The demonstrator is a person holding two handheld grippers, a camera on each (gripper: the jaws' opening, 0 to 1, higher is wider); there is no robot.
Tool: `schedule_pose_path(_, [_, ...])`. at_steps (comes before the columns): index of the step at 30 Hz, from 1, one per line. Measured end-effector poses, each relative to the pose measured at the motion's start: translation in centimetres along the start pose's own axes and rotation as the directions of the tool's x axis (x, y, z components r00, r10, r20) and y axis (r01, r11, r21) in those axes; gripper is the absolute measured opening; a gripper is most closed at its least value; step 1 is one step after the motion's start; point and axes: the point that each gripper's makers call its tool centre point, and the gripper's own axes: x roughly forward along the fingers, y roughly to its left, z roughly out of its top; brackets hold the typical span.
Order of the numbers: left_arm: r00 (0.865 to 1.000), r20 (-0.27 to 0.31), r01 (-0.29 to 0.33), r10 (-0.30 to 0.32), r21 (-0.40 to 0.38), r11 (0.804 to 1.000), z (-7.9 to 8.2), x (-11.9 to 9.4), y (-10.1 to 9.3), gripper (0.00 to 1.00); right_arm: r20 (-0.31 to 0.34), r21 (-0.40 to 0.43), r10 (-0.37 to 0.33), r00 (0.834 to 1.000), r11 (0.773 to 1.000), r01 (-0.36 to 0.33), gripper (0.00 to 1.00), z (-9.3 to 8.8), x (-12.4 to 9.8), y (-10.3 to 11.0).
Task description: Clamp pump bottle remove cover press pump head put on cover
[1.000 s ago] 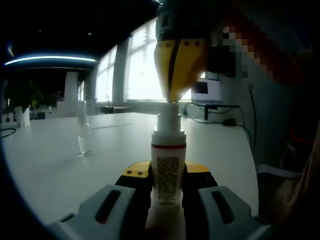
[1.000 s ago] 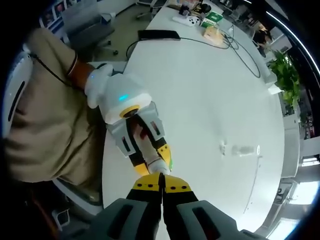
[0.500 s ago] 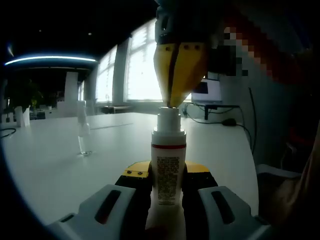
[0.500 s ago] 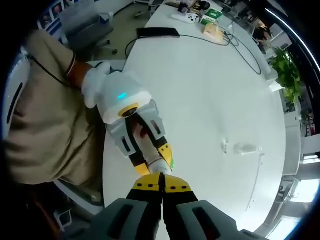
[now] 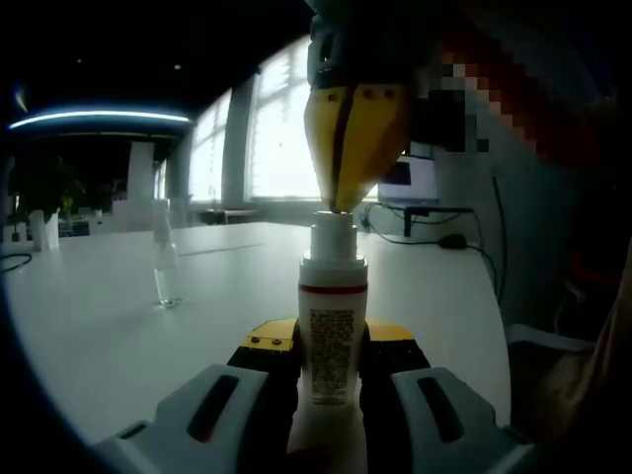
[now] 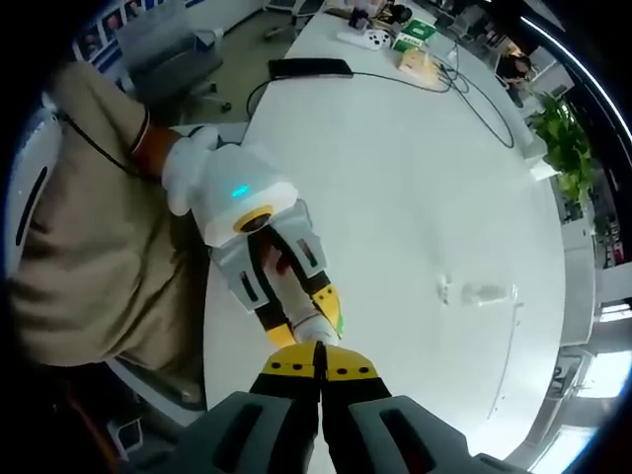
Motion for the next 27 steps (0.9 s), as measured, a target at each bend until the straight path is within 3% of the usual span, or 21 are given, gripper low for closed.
schedule_pose_path(14, [1.000,-0.001,0.000,0.000,-0.001,1.000,0.00,0.07,0.11,0.14,0.010,-0.018,-0.029,1.000,0.999,0.029,0.00,0.15,-0.69,-0.18])
schedule_pose_path(27, [1.000,-0.001,0.002,-0.002,0.000,1.000,-0.03,0.04,-0.02,0.14,0.075,0.013,-0.081,0.994,0.997,0.080,0.00,0.08,-0.85,-0.43])
